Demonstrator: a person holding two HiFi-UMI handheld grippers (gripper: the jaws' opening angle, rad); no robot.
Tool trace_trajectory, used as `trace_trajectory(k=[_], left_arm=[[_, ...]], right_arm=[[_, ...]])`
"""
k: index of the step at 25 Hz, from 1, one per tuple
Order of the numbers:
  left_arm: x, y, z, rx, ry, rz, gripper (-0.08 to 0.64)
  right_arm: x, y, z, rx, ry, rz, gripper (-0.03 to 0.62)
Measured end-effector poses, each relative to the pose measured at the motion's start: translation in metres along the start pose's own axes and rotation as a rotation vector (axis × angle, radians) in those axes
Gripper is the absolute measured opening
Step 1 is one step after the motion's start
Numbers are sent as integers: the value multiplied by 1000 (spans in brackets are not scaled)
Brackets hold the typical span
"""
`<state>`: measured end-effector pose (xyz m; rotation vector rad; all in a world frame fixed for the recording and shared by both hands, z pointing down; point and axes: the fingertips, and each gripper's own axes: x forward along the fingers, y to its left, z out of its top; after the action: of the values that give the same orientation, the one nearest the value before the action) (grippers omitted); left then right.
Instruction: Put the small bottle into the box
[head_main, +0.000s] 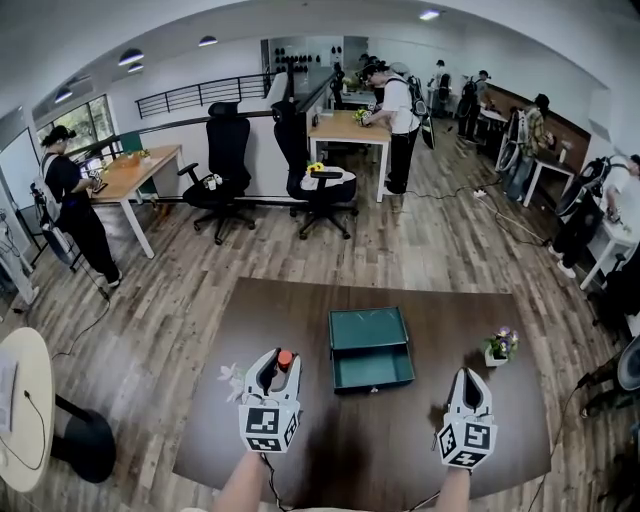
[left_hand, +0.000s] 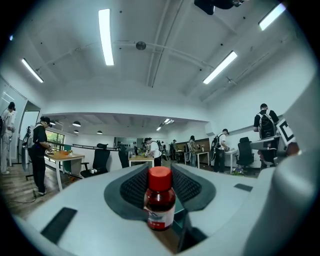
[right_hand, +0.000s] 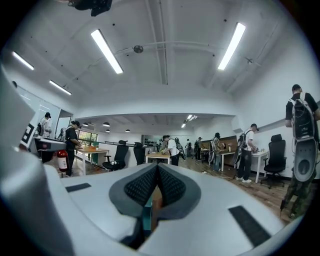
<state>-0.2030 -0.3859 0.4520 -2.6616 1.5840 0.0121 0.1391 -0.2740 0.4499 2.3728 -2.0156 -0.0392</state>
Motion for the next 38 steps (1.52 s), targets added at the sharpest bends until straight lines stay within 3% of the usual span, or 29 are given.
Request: trace_trajectory(k=[8, 21, 31, 38], left_arm=[[33, -14, -12, 11, 33, -11, 141], [50, -35, -20, 39, 64, -42, 141], [97, -87, -49, 17, 116, -142, 141], [129, -131, -89, 20, 192, -229, 141]], right_arm=[[29, -17, -18, 15, 31, 11, 2], [32, -28, -38, 26, 64, 12, 2], [35, -41, -73, 54, 126, 6, 2], [38, -33, -97, 57, 177, 33, 2]])
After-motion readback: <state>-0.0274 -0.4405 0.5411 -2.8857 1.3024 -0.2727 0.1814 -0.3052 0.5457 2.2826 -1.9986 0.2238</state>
